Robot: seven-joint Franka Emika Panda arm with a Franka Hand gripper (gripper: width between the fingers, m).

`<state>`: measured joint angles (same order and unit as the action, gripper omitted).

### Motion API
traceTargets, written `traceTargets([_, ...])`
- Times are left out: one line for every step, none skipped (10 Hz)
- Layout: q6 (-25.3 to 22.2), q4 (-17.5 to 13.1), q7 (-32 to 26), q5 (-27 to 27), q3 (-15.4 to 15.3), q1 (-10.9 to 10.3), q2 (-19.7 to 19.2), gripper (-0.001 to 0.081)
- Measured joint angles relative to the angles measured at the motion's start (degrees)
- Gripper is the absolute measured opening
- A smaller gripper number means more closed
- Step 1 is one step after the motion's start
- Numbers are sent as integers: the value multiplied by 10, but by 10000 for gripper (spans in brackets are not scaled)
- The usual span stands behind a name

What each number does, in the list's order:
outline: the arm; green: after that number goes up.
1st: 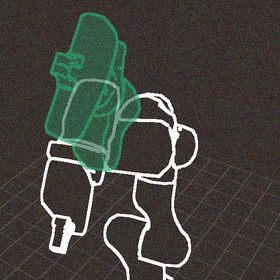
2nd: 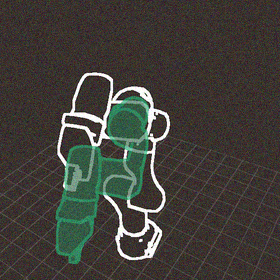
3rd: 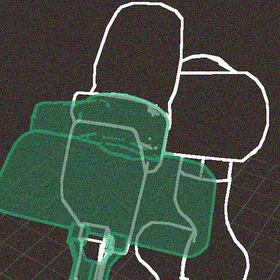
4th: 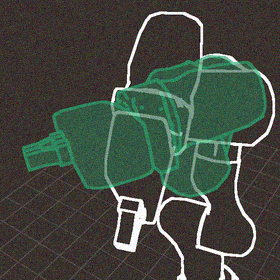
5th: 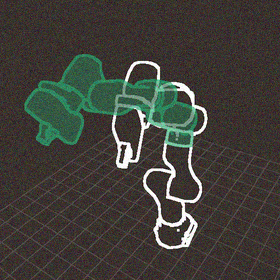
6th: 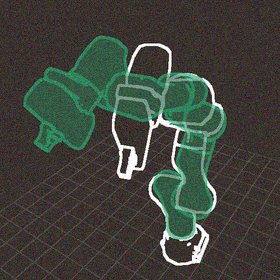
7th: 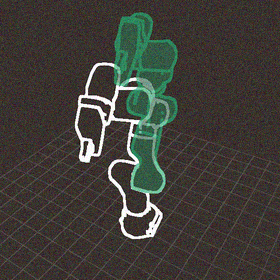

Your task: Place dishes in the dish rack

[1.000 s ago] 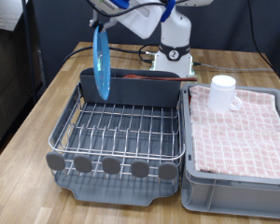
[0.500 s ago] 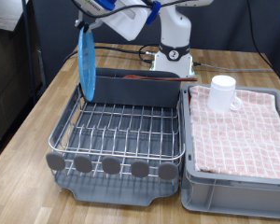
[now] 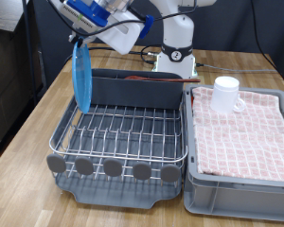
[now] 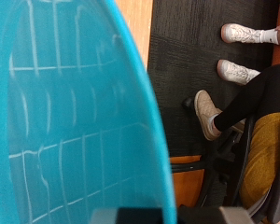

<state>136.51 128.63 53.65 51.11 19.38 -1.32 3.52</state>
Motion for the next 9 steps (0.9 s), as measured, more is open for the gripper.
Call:
traceTargets([11,0,5,0,6,0,-10,26])
traceTargets([24,0,11,0,11,0,-22,26])
traceTargets([37,0,18,0,16,0,-33,26])
traceTargets([48,0,23,1,20,0,-44,26])
traceTargets([58,0,30,1,23,0,-54,26])
traceTargets([65,1,38,3,24,0,-63,26])
traceTargets([71,1,47,7,24,0,-70,26])
traceTargets([77,3,54,10,24,0,-76,26])
traceTargets([82,4,61,12,24,0,-81,26])
